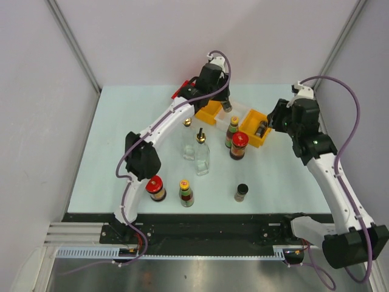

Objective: Organize the condiment bottles
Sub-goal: Place the bottle in the storage box.

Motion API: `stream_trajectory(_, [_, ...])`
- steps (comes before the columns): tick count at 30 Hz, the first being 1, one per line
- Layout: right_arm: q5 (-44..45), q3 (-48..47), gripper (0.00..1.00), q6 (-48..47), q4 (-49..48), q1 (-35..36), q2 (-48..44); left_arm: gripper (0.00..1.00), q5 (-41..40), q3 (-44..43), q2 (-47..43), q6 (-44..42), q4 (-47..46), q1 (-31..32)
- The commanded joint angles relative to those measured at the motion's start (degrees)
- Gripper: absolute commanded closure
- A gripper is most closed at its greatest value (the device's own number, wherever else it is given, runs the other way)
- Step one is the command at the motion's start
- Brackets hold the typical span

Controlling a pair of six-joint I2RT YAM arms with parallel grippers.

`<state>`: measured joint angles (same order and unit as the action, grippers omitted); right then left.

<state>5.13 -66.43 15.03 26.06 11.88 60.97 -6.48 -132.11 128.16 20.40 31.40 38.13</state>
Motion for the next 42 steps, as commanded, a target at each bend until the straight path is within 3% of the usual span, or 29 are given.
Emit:
stream_trajectory(1, [-1.2,0.9,0.68,2.5,-4.1,-0.2,3.6,1.00,-5.5,-3.9,1.0,-4.5,-7.1,0.3])
stream_trajectory(7, [-3.2,1.6,0.81,4.0,-7.5,-0.2,10.1,1.00,-7.7,-4.1,4.6,-10.4,-10.3,0.5])
stream_trajectory(17, [-4.1,2.8,0.87,5.0,-10.0,-0.3,16.9,1.00,-8.1,-4.1,9.3,-17.8,-13.2,2.9])
stream_trajectory(39, [-3.4,5.2,0.86,6.8,-12.1,-1.9,21.9,1.00,-9.4,-3.2,15.1,-19.6,-11.1,4.4])
stream_trajectory(42, [-3.5,5.2,0.86,7.0,-12.2,-1.9,22.3,0.93,-9.9,-3.2,15.1,-20.0,-11.4,4.4])
